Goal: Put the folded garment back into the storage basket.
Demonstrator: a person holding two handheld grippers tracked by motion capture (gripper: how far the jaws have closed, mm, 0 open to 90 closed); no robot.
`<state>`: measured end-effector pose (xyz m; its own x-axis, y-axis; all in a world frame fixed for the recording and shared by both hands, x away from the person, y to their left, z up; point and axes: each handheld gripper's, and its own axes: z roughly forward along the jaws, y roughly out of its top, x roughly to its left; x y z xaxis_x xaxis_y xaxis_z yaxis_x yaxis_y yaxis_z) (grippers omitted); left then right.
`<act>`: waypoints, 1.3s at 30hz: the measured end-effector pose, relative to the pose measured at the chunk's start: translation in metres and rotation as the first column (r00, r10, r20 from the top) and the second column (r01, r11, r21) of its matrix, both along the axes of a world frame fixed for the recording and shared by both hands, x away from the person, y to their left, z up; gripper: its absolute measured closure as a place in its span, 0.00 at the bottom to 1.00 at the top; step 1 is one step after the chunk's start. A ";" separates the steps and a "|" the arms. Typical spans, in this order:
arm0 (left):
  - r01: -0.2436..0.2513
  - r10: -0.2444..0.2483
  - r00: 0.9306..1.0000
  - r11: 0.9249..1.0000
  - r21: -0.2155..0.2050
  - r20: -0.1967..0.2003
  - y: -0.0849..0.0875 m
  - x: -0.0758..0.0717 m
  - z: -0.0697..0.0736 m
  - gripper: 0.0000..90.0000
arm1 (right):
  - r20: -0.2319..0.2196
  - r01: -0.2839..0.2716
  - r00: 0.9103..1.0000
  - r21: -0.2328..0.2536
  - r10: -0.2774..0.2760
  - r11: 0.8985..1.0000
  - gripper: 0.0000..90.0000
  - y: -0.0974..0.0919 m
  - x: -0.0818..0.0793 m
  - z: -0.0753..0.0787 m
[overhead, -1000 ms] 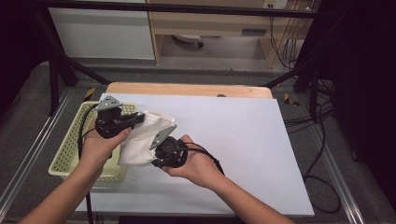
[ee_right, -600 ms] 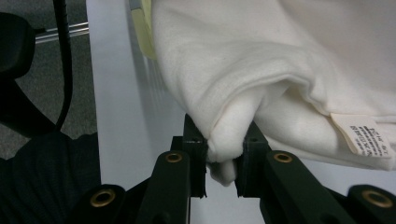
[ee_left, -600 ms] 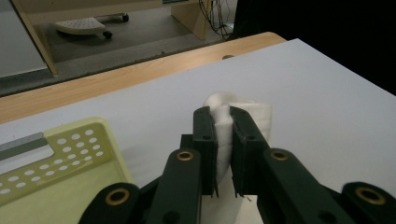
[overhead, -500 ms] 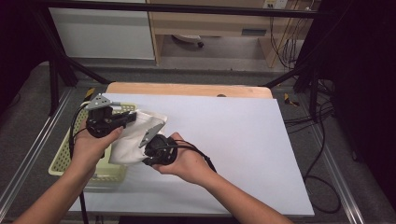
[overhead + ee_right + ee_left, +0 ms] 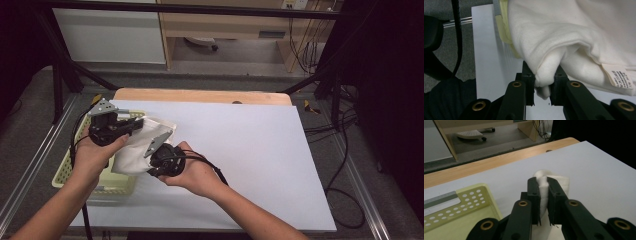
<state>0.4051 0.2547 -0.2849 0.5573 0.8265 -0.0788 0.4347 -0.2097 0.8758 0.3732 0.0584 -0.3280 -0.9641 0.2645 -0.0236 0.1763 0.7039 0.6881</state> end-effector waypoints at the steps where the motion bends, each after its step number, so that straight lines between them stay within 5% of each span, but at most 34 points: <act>1: 0.001 -0.001 1.000 1.000 0.000 0.000 0.000 0.000 0.000 0.91 | 0.000 -0.002 1.000 0.001 0.002 1.000 0.86 0.001 0.000 0.000; 12: -0.013 0.012 0.999 0.999 0.033 0.038 0.009 -0.002 0.003 0.91 | 0.010 -0.002 1.000 0.002 0.002 1.000 0.86 0.011 0.001 0.000; 39: -0.092 0.092 0.996 0.995 0.033 0.020 0.052 -0.004 0.009 0.91 | 0.049 -0.039 0.998 0.043 0.036 0.998 0.86 0.065 0.005 -0.003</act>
